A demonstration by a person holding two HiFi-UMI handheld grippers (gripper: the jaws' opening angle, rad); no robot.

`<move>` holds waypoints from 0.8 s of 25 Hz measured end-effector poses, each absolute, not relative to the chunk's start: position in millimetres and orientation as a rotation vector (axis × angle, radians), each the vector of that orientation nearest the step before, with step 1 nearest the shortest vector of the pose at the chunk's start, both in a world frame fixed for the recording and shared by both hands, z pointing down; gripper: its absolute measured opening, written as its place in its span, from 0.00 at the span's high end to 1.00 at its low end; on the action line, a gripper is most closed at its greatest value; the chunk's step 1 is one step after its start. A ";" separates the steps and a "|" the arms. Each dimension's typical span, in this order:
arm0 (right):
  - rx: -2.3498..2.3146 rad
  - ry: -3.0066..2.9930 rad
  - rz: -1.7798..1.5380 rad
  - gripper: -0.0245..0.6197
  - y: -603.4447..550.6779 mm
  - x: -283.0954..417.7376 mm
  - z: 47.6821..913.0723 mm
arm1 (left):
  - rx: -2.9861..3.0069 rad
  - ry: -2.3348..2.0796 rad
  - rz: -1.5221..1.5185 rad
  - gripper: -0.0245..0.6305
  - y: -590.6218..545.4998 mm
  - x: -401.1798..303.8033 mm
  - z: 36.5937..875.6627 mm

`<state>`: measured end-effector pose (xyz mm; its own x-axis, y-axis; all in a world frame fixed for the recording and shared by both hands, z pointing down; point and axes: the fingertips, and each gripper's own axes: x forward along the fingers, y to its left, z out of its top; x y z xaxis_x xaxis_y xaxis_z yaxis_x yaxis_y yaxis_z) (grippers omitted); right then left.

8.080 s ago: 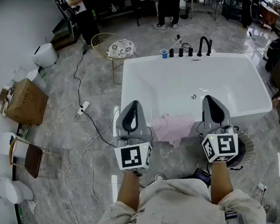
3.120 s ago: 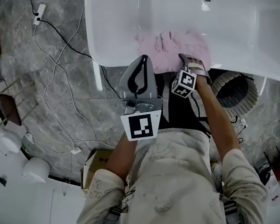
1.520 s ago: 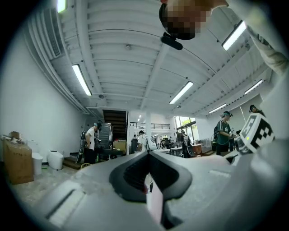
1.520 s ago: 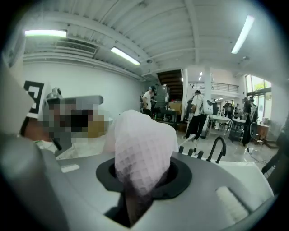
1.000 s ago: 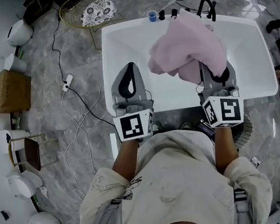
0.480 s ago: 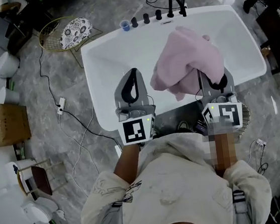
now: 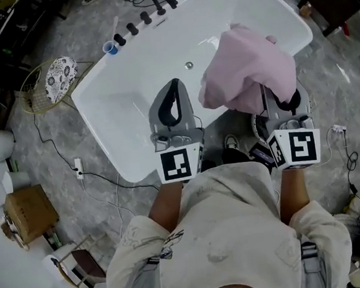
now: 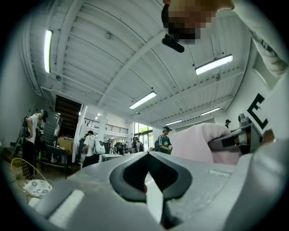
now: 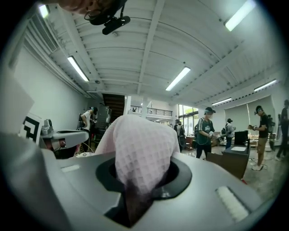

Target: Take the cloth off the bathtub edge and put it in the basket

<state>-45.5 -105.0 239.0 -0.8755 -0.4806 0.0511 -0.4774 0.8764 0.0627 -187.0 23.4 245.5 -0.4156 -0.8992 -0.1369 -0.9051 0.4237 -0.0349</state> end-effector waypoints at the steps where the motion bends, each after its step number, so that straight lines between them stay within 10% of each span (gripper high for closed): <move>1: 0.803 -2.964 -0.074 0.80 -114.0 -32.7 240.7 | -1.655 2.512 0.068 0.96 10.0 -178.3 247.3; 20: 1.547 -2.527 0.029 0.80 -193.7 223.3 297.3 | -2.366 1.982 0.087 0.96 -172.3 38.2 301.8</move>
<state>223.3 -193.7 297.3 -0.4433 -0.8818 0.1611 -0.8852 0.4590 0.0762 38.2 -172.3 301.8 0.1747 -0.9815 -0.0779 -0.9846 -0.1748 -0.0051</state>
